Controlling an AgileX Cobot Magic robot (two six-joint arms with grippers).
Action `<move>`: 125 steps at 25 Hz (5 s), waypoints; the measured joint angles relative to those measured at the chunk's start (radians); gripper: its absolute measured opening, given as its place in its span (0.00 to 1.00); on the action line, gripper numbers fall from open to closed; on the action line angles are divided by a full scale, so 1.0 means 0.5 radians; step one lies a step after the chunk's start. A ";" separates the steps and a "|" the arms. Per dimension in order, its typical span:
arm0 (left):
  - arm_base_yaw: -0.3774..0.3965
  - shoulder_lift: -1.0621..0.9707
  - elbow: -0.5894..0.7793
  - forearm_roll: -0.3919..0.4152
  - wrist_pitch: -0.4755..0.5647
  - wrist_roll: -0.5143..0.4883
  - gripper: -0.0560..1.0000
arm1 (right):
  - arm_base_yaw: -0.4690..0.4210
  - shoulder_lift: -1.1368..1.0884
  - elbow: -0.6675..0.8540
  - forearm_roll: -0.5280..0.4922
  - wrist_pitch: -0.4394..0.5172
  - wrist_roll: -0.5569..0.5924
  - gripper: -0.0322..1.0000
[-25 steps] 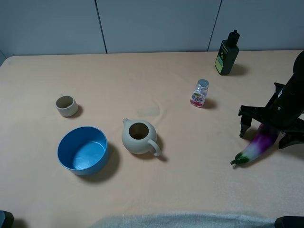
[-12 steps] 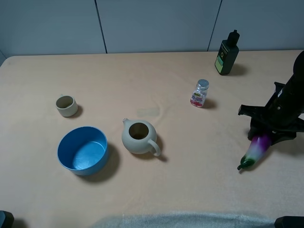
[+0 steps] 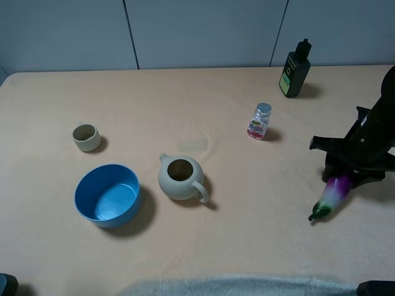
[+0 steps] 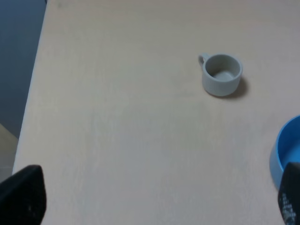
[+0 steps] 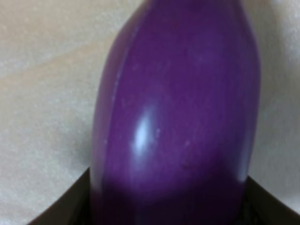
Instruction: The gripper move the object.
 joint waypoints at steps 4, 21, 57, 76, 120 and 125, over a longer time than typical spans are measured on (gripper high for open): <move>0.000 0.000 0.000 0.000 0.000 0.000 0.99 | 0.000 -0.034 0.000 0.000 0.042 -0.021 0.40; 0.000 0.000 0.000 0.000 0.000 0.000 0.99 | 0.000 -0.467 -0.003 0.012 0.451 -0.133 0.40; 0.000 0.000 0.000 0.000 0.000 0.000 0.99 | 0.503 -0.562 -1.174 0.039 1.297 -0.382 0.40; 0.000 0.000 0.000 0.000 0.000 0.000 0.99 | 0.957 -0.077 -1.851 0.042 1.307 -0.359 0.40; 0.000 0.000 0.000 0.001 0.000 0.000 0.99 | 1.514 0.918 -2.824 0.182 0.949 -0.793 0.40; 0.000 0.000 0.000 0.001 0.000 0.000 0.99 | 1.517 0.984 -2.824 0.198 0.821 -0.973 0.40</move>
